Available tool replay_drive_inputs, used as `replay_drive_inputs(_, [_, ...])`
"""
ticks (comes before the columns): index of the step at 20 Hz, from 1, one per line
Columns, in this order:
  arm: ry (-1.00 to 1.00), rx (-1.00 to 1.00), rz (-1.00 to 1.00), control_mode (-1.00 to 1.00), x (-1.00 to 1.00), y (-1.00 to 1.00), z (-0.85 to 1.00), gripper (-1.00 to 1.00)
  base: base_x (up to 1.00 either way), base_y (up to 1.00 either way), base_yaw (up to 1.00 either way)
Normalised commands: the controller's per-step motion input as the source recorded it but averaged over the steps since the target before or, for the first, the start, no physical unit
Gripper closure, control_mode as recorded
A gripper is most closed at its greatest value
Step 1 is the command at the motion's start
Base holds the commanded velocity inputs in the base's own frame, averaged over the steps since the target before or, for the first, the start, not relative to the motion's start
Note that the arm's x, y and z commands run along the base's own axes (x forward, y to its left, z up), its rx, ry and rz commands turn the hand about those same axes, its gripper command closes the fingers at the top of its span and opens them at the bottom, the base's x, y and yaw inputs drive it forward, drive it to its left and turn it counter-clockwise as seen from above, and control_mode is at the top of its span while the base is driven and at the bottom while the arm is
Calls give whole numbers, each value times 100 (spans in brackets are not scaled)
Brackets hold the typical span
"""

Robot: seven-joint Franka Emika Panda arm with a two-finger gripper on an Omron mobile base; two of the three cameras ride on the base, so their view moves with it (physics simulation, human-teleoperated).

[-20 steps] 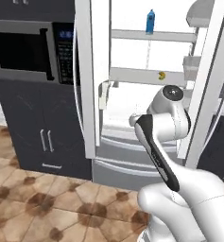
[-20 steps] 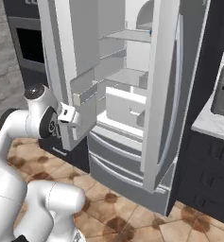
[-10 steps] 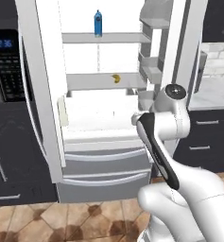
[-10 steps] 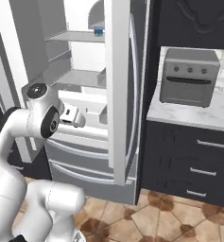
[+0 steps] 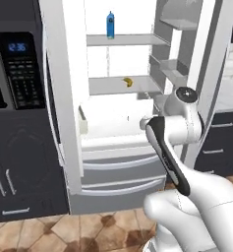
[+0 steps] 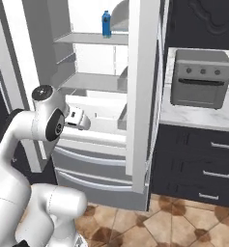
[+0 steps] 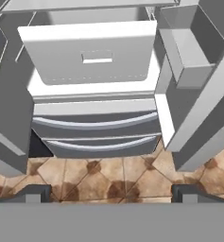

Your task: Pick the apple and banana from the fridge and place them on the plate next to the blender to make a fruit smoothie.

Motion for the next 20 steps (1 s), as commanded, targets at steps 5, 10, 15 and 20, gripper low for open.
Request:
replay_drive_inputs(5, [0, 0, 0, 100, 0, 0, 0, -100, 64, 36, -19])
replay_drive_inputs(10, [0, 0, 0, 100, 0, 0, 0, -100, 64, 30, -15])
replay_drive_inputs(15, [0, 0, 0, 100, 0, 0, 0, -100, 65, 29, -15])
replay_drive_inputs(20, [0, 0, 0, 100, 0, 0, 0, -100, 58, 31, -15])
